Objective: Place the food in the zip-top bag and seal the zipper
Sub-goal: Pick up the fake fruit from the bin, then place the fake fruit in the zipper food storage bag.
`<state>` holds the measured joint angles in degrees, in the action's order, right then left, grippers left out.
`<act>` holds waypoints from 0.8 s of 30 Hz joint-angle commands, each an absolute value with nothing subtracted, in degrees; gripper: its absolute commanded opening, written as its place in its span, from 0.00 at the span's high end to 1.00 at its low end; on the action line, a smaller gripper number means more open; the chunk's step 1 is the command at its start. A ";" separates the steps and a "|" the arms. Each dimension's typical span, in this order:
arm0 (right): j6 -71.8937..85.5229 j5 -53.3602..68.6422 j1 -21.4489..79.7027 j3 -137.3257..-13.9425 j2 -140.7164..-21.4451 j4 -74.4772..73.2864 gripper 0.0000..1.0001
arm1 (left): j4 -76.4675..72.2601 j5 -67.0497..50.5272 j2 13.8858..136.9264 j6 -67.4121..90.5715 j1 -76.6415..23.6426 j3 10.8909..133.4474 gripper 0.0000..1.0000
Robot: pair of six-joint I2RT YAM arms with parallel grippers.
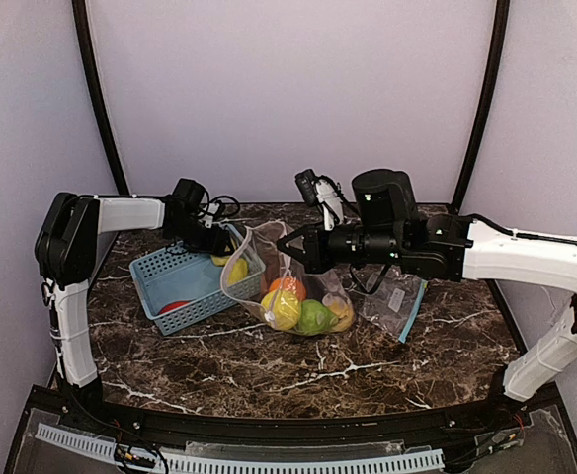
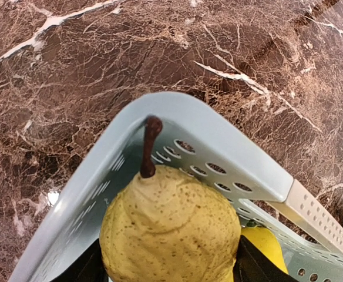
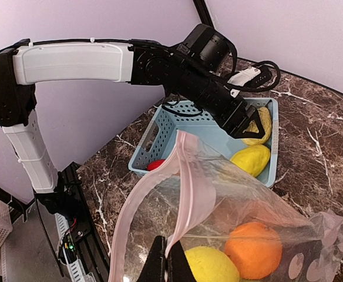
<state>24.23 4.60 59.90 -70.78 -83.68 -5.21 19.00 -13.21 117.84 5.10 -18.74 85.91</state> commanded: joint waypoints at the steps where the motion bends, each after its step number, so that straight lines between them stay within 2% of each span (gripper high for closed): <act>1: 23.82 3.78 60.03 -69.96 -81.80 -3.20 1.00 | 21.72 -12.71 117.39 4.86 -18.37 86.89 0.35; 4: 23.82 3.57 60.00 -69.96 -81.70 -3.35 1.00 | 20.99 -12.69 115.02 5.70 -18.37 85.77 0.35; 11: 23.39 2.97 60.02 -70.29 -81.72 -3.71 1.00 | 13.36 -13.79 99.32 8.20 -18.44 75.78 0.36; 19: 22.94 3.81 60.01 -70.59 -82.04 -2.96 1.00 | 9.41 -29.72 83.17 8.83 -18.37 63.27 0.36; 24: 22.94 3.89 59.96 -70.40 -82.17 -2.64 1.00 | 8.50 -34.12 70.59 10.14 -18.45 55.54 0.36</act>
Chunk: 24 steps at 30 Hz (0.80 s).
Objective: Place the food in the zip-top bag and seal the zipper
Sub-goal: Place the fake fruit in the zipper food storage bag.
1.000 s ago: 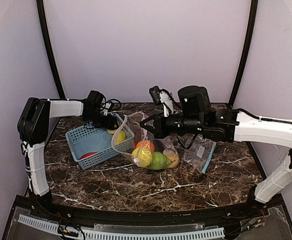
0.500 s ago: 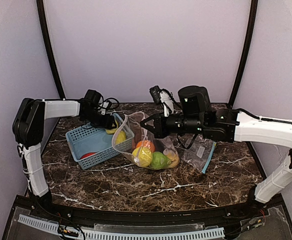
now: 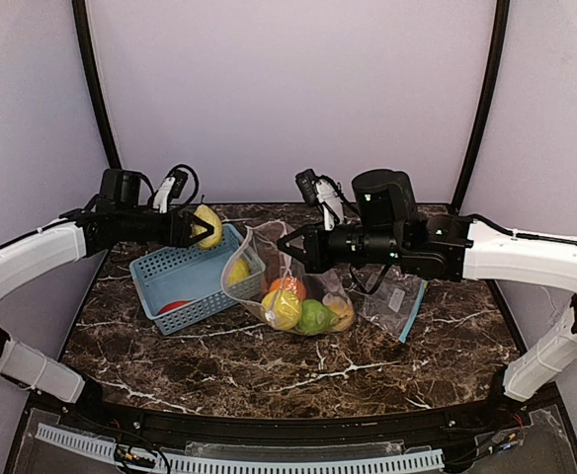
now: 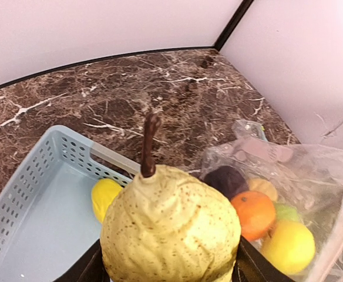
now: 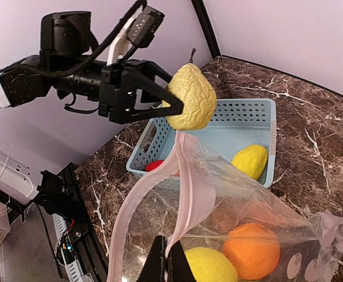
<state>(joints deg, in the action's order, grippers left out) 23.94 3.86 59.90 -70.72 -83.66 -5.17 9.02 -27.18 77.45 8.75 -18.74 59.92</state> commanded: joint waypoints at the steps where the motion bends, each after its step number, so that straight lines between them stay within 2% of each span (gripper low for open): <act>1: 22.94 3.91 60.02 -70.51 -82.25 -2.70 1.00 | 8.98 -36.00 67.72 11.04 -18.45 54.01 0.36; 6: 22.71 4.50 60.03 -71.13 -83.01 -2.53 1.00 | 9.77 -39.89 60.08 16.32 -20.60 49.90 0.36; 11: 22.67 5.10 60.00 -72.15 -84.00 -2.47 1.00 | 10.03 -37.93 57.08 21.42 -31.25 50.31 0.36; 19: 23.51 5.09 60.02 -71.21 -83.40 -2.20 1.00 | 8.13 -35.19 58.20 25.13 -41.69 52.90 0.36; 24: 23.57 5.14 60.11 -70.60 -82.55 -2.02 1.00 | 12.17 -30.30 62.43 24.73 -42.49 54.78 0.36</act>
